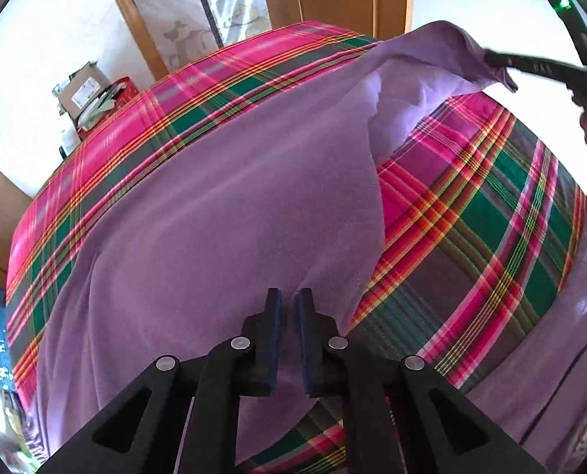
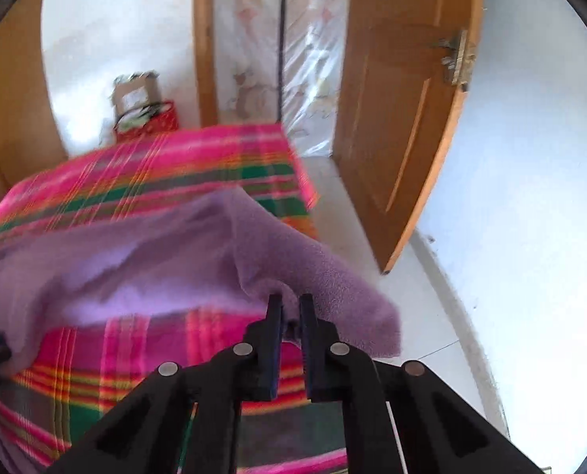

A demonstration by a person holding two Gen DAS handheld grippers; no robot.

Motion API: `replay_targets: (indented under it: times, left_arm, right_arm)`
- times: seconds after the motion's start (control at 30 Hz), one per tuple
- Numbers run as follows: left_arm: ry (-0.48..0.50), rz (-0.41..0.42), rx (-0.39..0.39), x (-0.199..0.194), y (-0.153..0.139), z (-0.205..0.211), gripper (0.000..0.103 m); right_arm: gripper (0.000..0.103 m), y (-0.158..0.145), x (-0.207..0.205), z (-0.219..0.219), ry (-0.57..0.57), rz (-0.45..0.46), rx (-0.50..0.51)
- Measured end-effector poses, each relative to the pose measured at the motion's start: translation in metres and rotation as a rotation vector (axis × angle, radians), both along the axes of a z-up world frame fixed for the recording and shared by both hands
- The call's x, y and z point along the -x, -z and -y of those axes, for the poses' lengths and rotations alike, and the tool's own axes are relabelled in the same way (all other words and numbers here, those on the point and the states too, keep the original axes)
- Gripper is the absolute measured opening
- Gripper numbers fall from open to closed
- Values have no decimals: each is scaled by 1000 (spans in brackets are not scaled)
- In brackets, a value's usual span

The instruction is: Fold clothes

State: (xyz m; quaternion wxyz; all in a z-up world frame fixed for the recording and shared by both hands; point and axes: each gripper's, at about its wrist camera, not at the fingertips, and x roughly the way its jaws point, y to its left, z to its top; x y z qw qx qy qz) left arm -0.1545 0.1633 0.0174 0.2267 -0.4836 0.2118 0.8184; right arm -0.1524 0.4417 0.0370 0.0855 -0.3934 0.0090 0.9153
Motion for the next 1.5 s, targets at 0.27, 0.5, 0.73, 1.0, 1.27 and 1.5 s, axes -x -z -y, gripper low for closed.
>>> replay_targets:
  times: [0.27,0.5,0.73,1.0,1.27,1.5]
  left_arm:
    - [-8,26,-20,3,1,3,14]
    - [-2,52,-35,3,0,3,18]
    - [-14,52,-24,2,1,2,24]
    - [-20,49,-23,1,2,2,24]
    - [-10,33,-3,-1,2,-1,27]
    - [-13,28,7,0,2,-2,27]
  right_arm:
    - [11,-2,41,-42,134,23,24]
    - [26,-2,24,-43,102,-17,164]
    - [37,8,6,-16,2,36,281]
    - [44,32,24,-14,77,105,292]
    - [45,46,40,-8,123,139,225]
    - [17,43,37,8,81,130,127]
